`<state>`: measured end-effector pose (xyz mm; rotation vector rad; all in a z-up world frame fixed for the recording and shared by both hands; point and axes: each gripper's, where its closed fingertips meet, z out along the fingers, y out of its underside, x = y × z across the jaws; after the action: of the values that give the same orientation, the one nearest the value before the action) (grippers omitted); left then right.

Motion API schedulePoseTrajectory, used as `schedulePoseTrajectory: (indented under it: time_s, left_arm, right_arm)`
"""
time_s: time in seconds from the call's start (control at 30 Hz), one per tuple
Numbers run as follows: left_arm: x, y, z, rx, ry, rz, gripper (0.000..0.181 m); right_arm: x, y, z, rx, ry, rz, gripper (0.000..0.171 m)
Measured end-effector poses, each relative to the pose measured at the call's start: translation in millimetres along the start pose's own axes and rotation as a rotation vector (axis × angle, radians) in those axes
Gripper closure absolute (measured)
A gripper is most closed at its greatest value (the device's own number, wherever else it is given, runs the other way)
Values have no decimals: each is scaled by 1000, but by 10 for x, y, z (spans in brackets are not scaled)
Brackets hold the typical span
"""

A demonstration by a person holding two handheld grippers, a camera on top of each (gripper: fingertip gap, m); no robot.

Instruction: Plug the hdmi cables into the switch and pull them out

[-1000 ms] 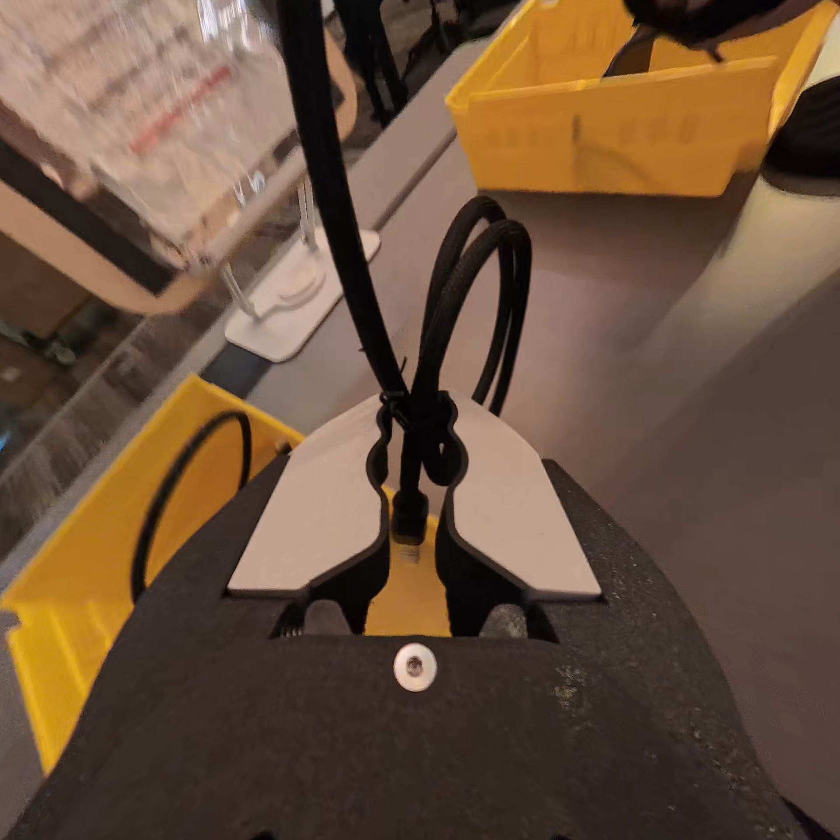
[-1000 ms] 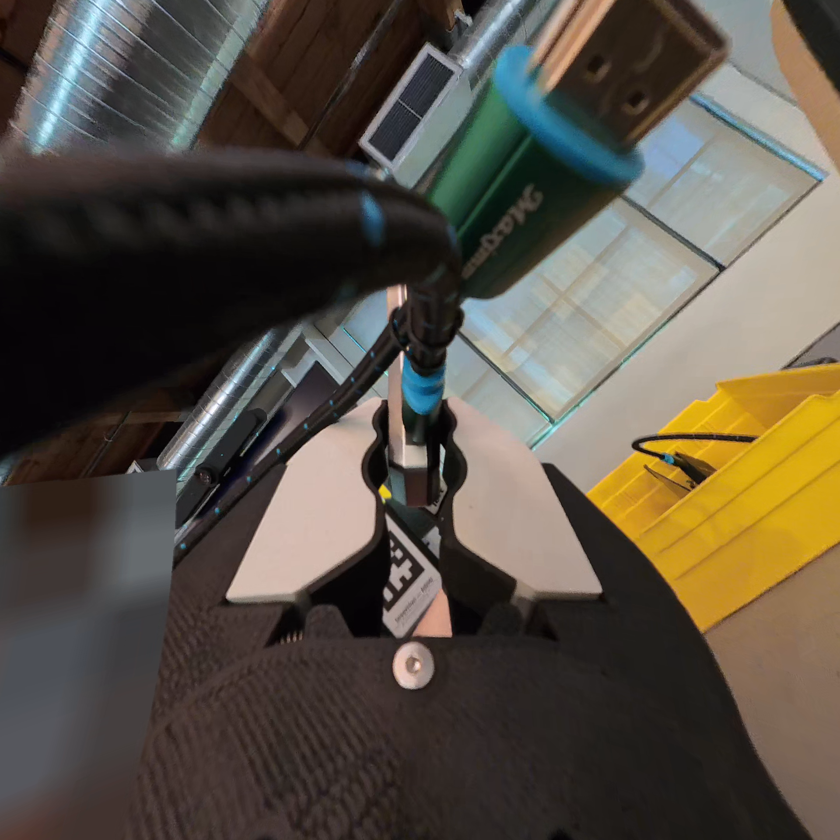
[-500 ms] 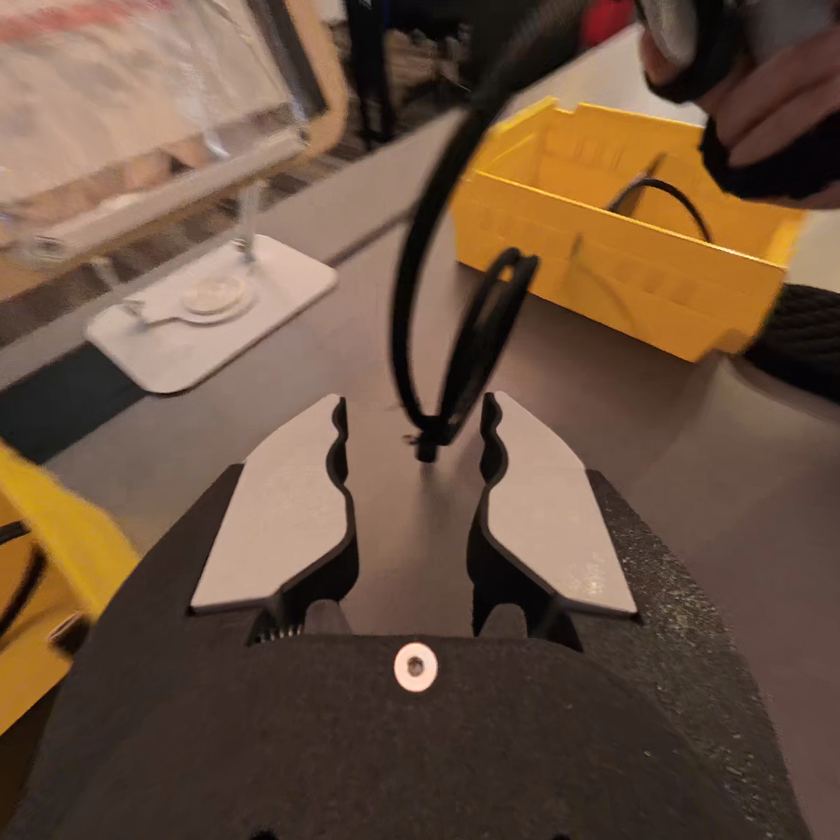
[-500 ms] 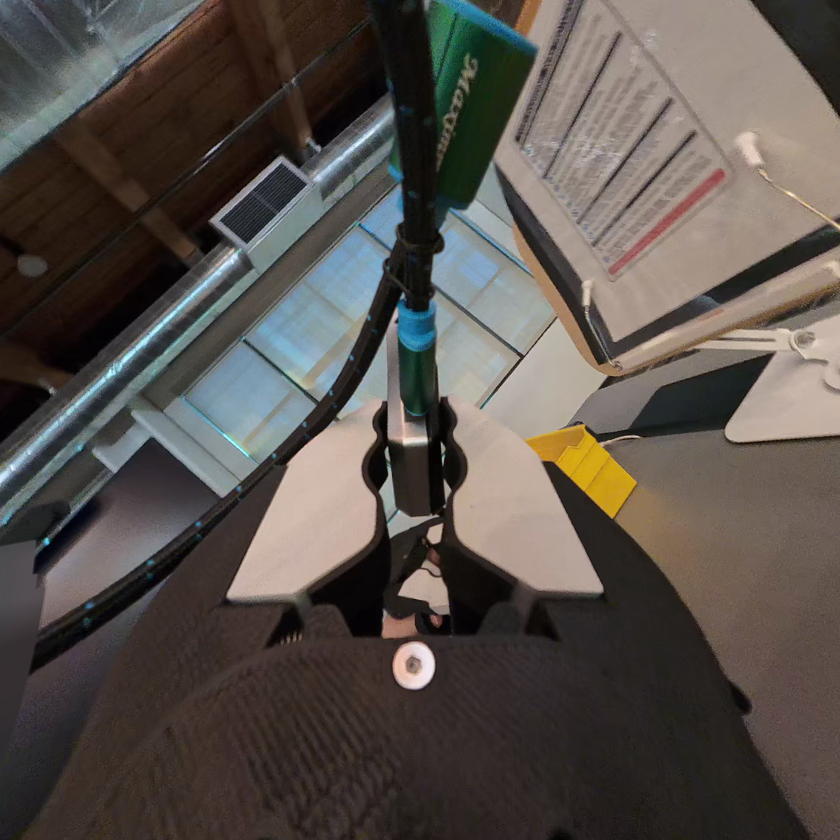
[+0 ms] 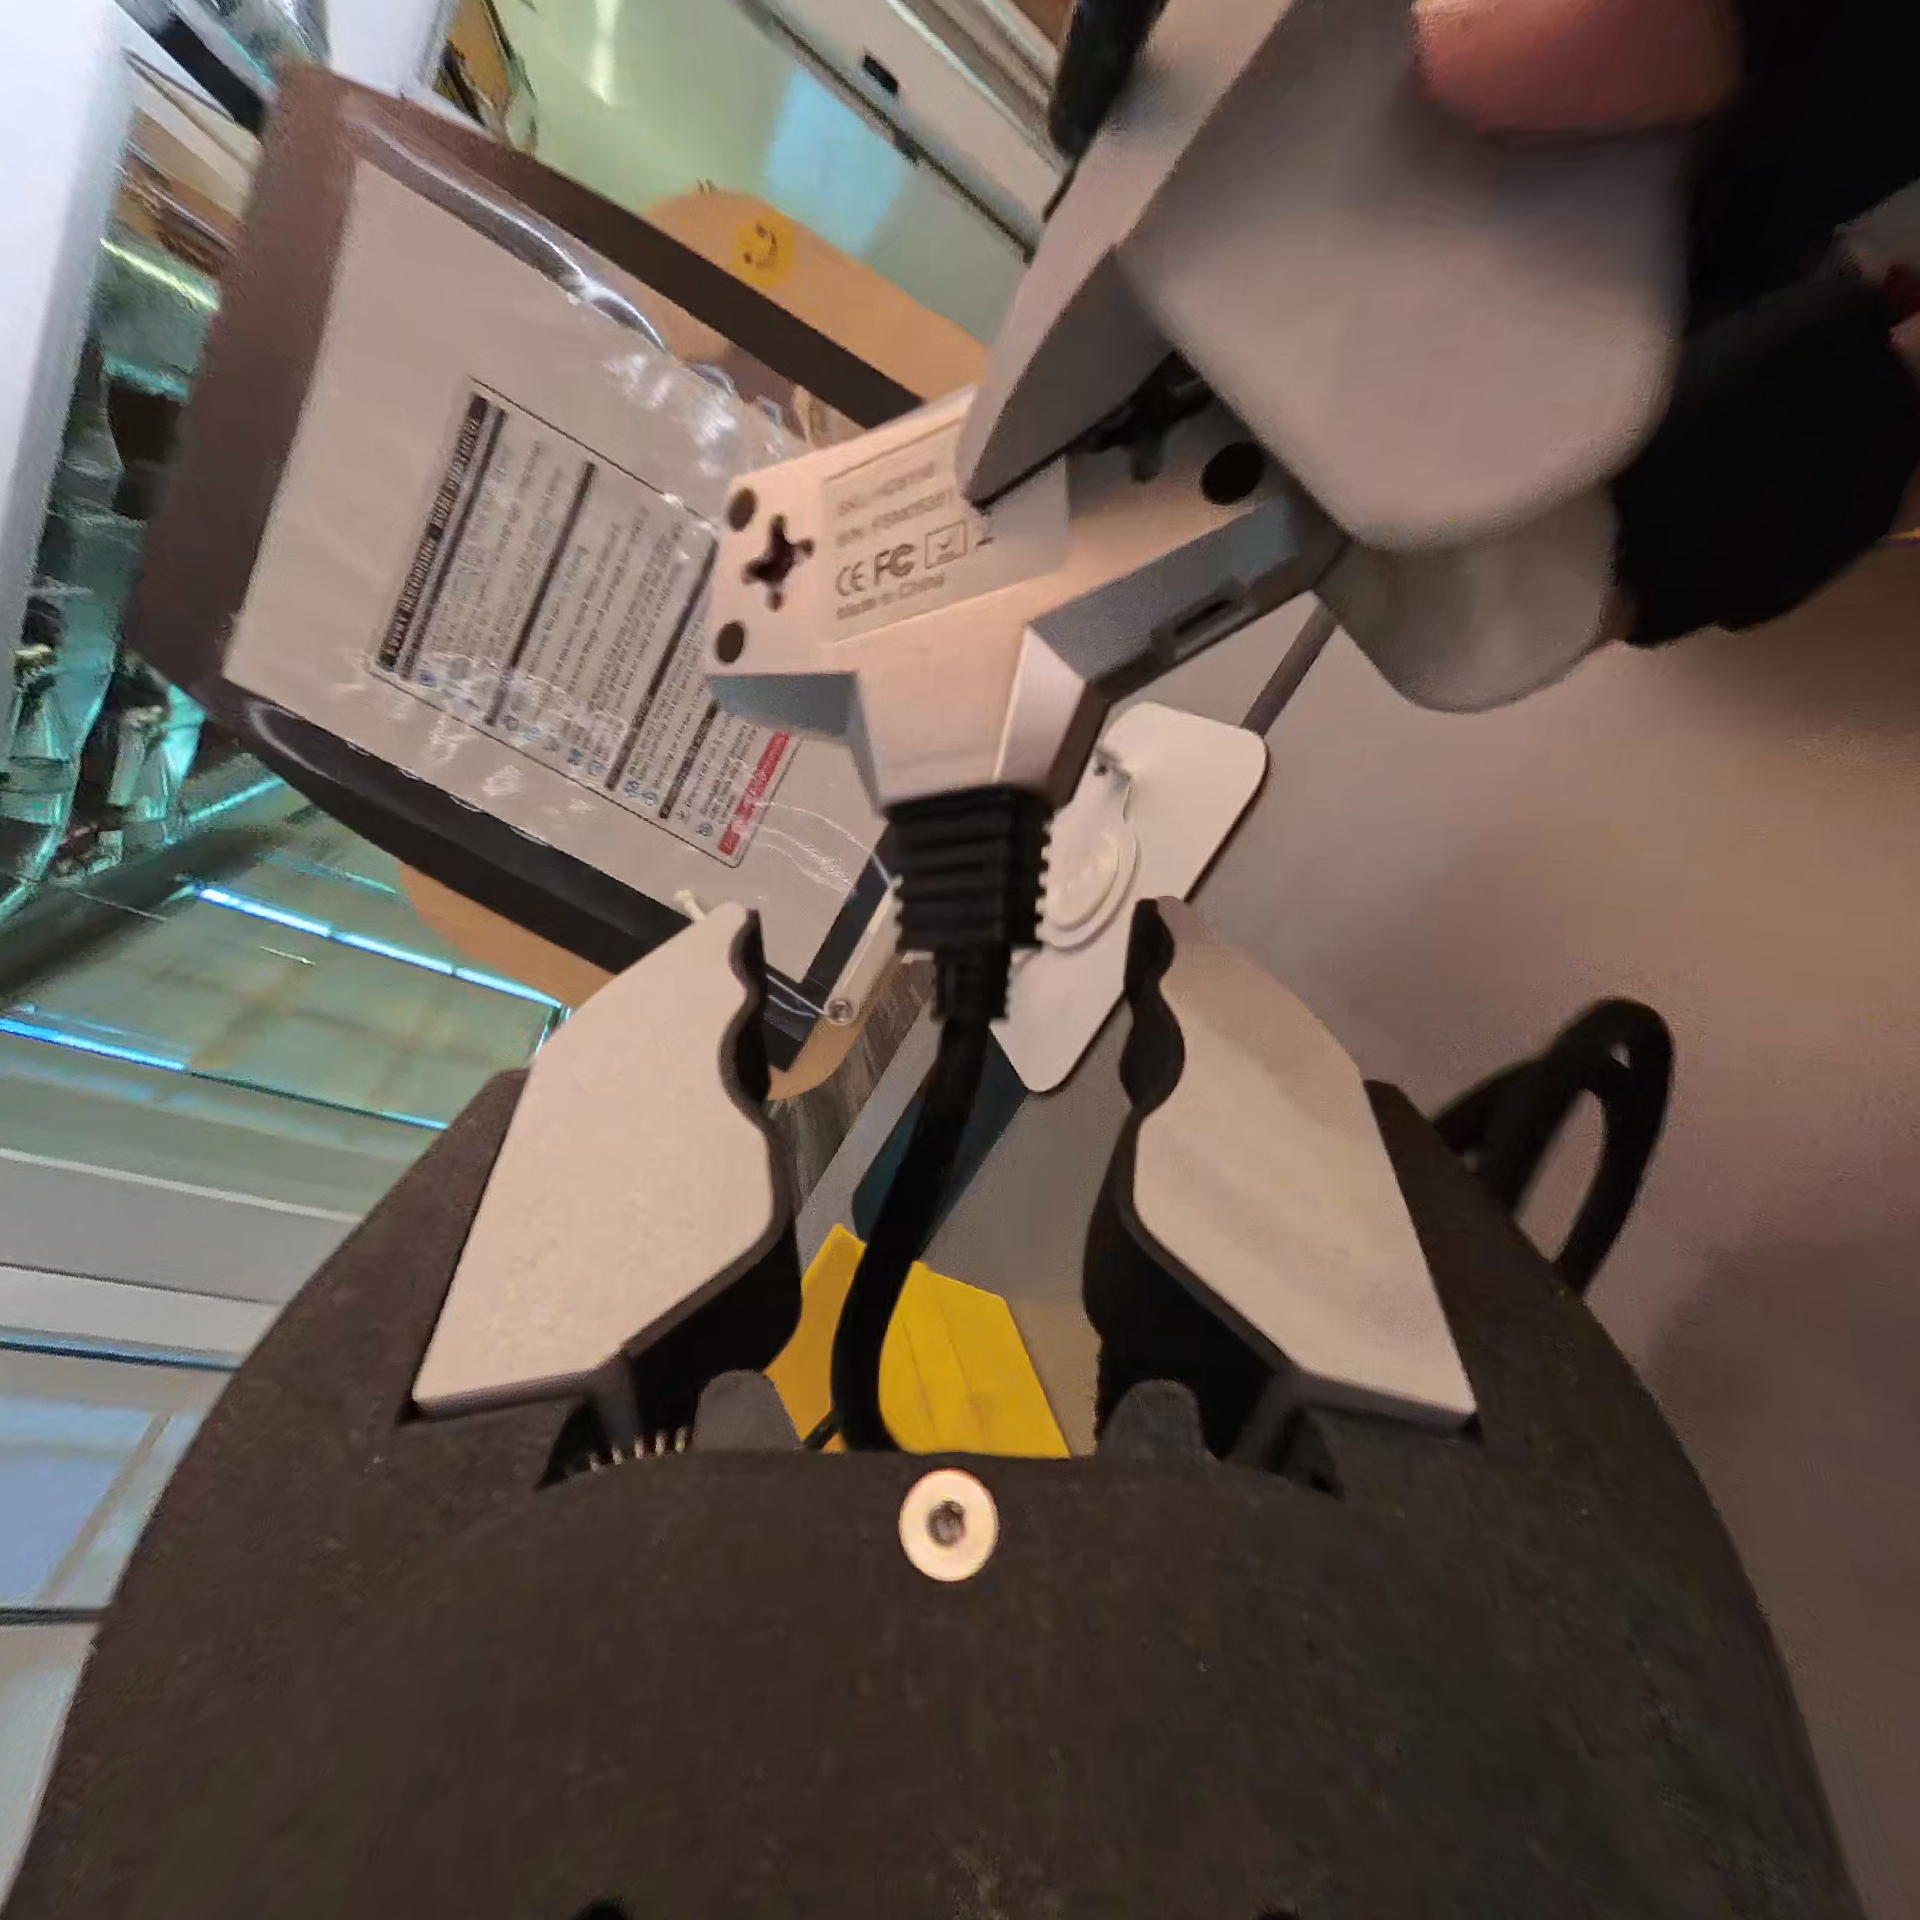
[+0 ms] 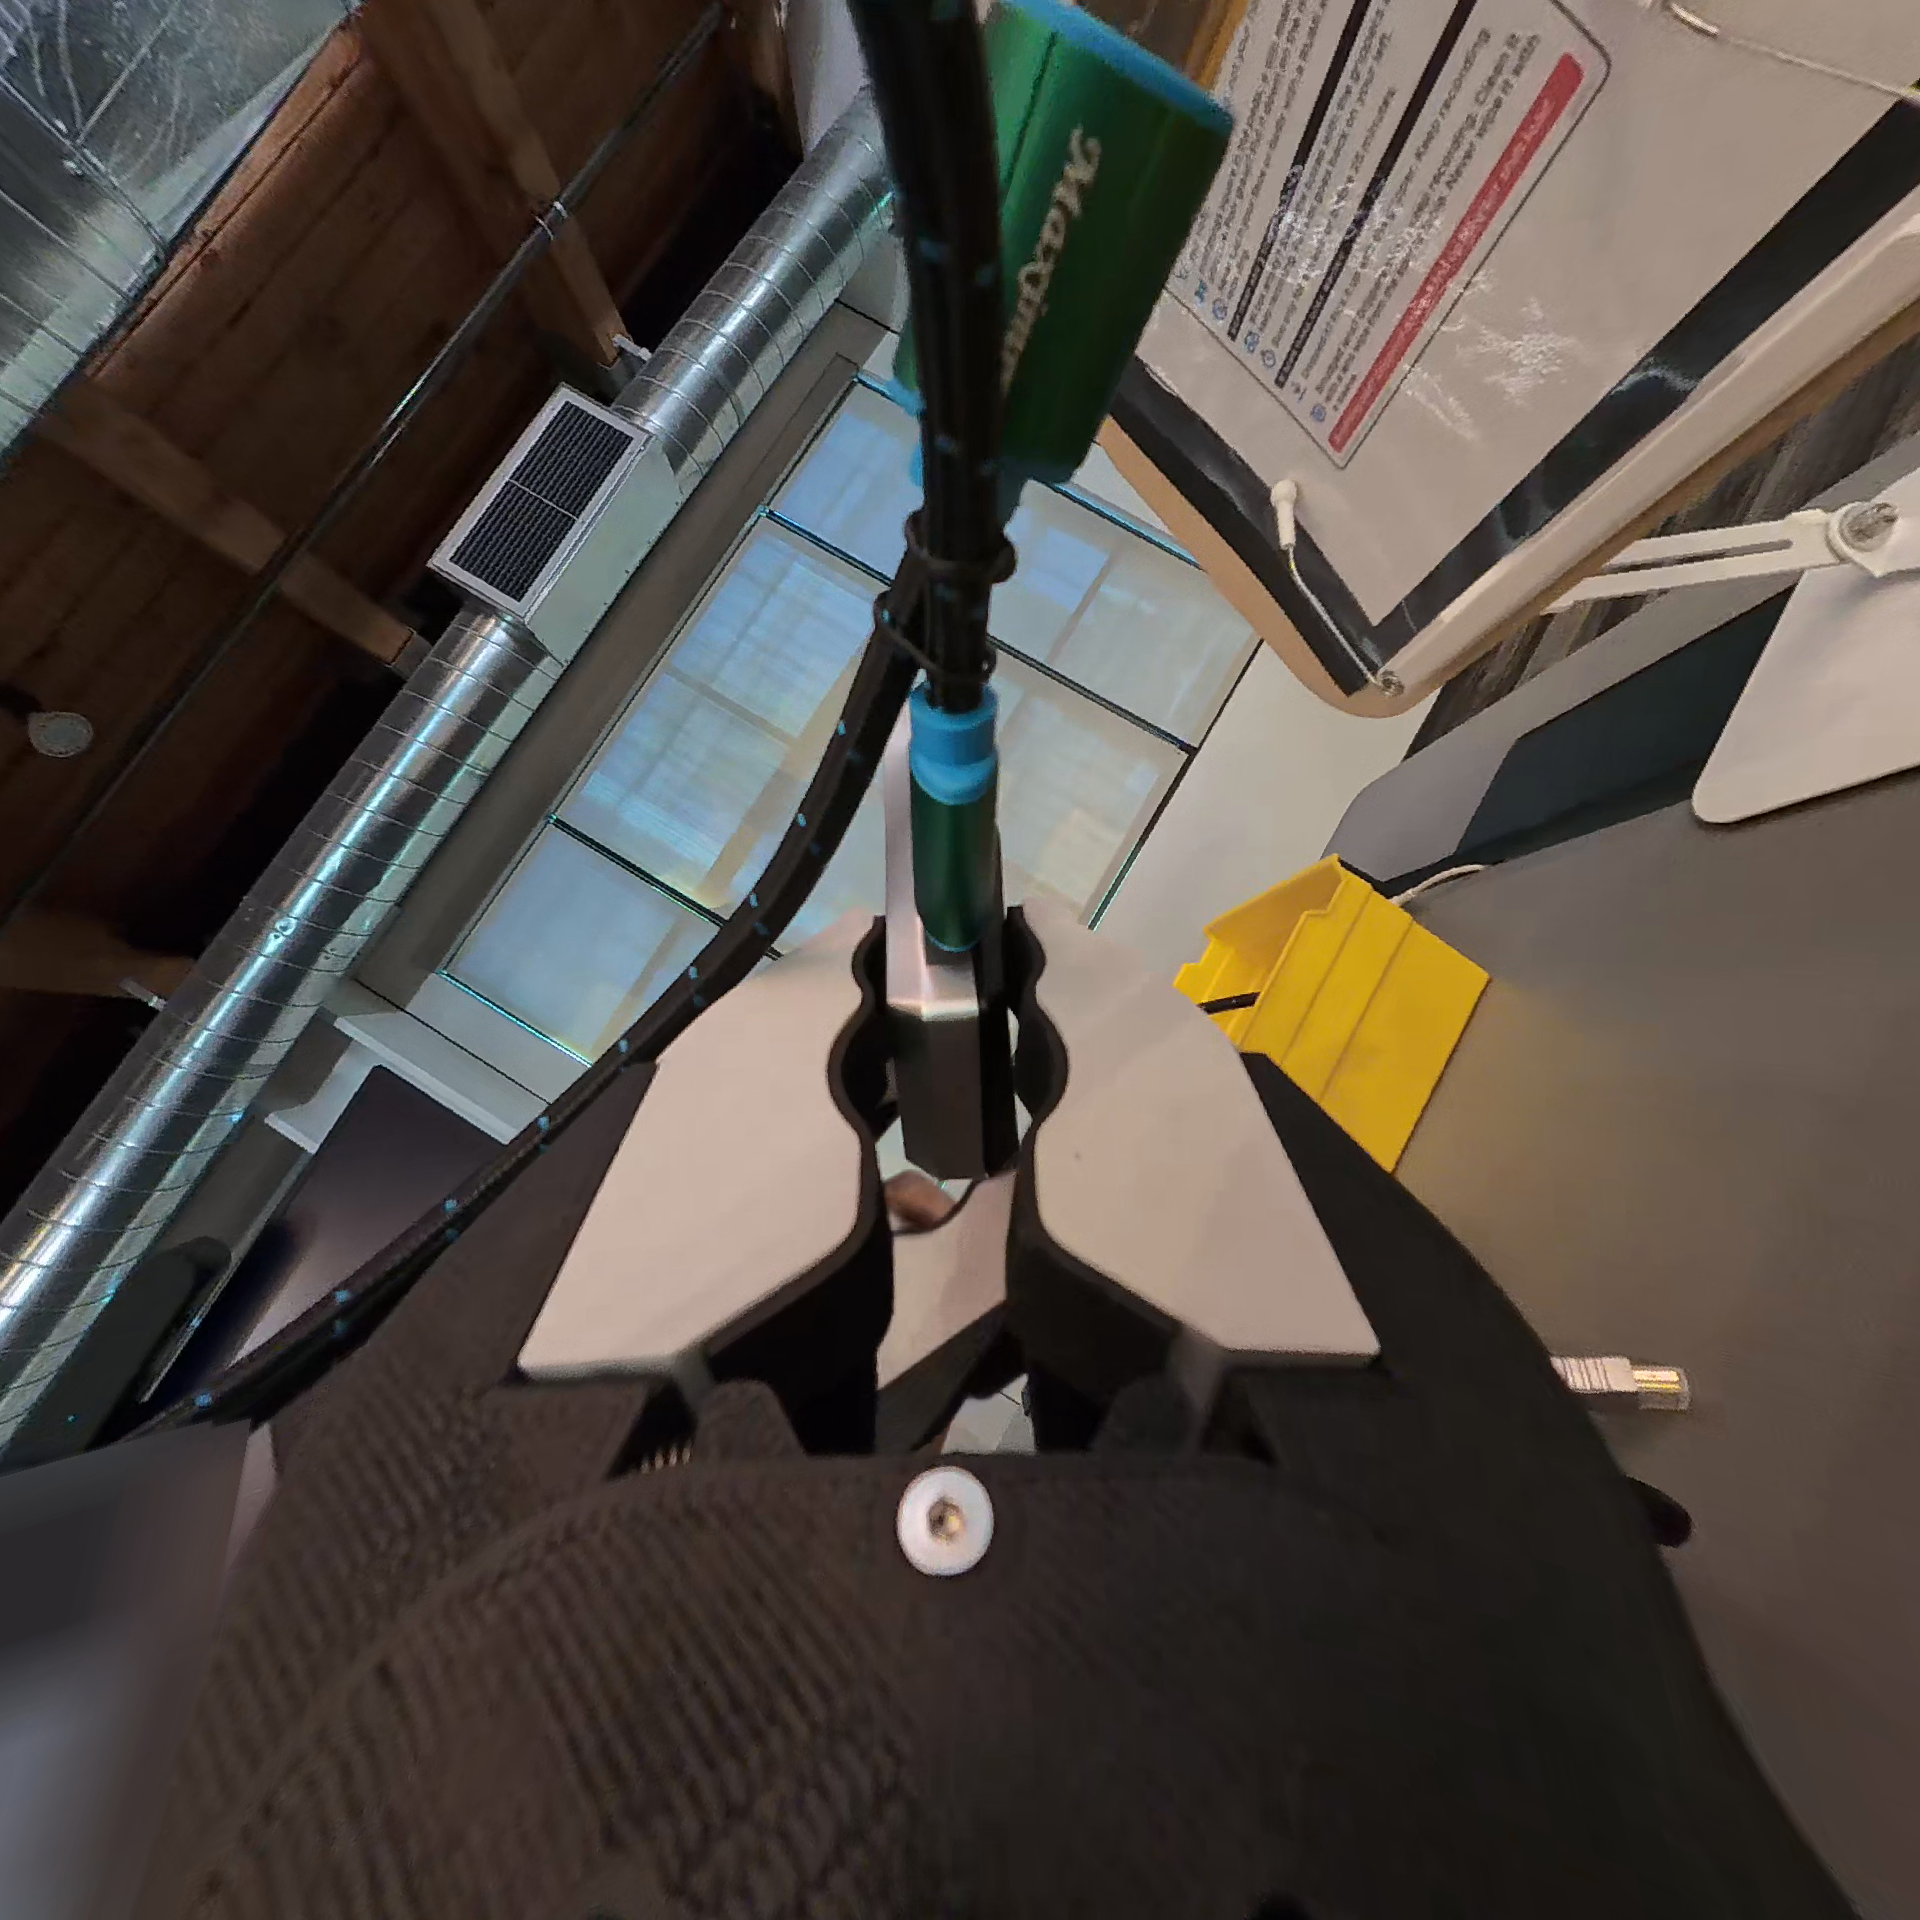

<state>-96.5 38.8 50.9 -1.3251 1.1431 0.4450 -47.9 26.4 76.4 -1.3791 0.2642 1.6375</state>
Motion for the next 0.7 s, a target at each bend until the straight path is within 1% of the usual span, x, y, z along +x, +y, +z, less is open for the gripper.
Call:
schedulePoseTrajectory:
  time_s: [0.03,0.07,0.1,0.13,0.23,0.3,0.33,0.43,0.5,0.53,0.6,0.63,0.7]
  left_arm:
    - [-36,-1,59,-8,-31,5,119]
    - [-74,-31,90,9,-63,6,128]
    - [-58,-75,103,39,-59,8,138]
    - [-27,-108,111,67,-44,3,157]
    - [-42,-154,102,140,-3,-83,158]
    - [-84,-189,62,194,81,-171,158]
    - [-116,-201,22,220,135,-212,157]
    - [-244,-226,-163,318,274,-331,157]
    - [-353,-226,-288,369,311,-388,157]
    - [-395,-241,-357,395,331,-399,157]
    - [-436,-293,-509,450,397,-418,157]
    - [-430,-334,-601,492,442,-417,157]
    - [-382,-426,-800,594,545,-402,157]
  right_arm:
    - [-1,11,0,1,4,1,150]
    - [-1,20,1,4,11,1,150]
    - [-17,13,0,18,9,-1,150]
    - [-37,-3,-7,31,14,-5,150]
    - [-152,-4,6,3,32,-129,149]
    - [-325,24,42,-30,2,-252,141]
    - [-410,69,65,-81,-10,-320,138]
    - [-706,271,35,-360,-67,-538,135]
    - [-850,406,-136,-560,-76,-664,136]
    - [-899,411,-231,-613,-64,-730,136]
    - [-989,330,-394,-637,-47,-872,136]
    - [-1045,264,-452,-621,-57,-960,133]
    - [-1152,117,-528,-529,-121,-1182,128]
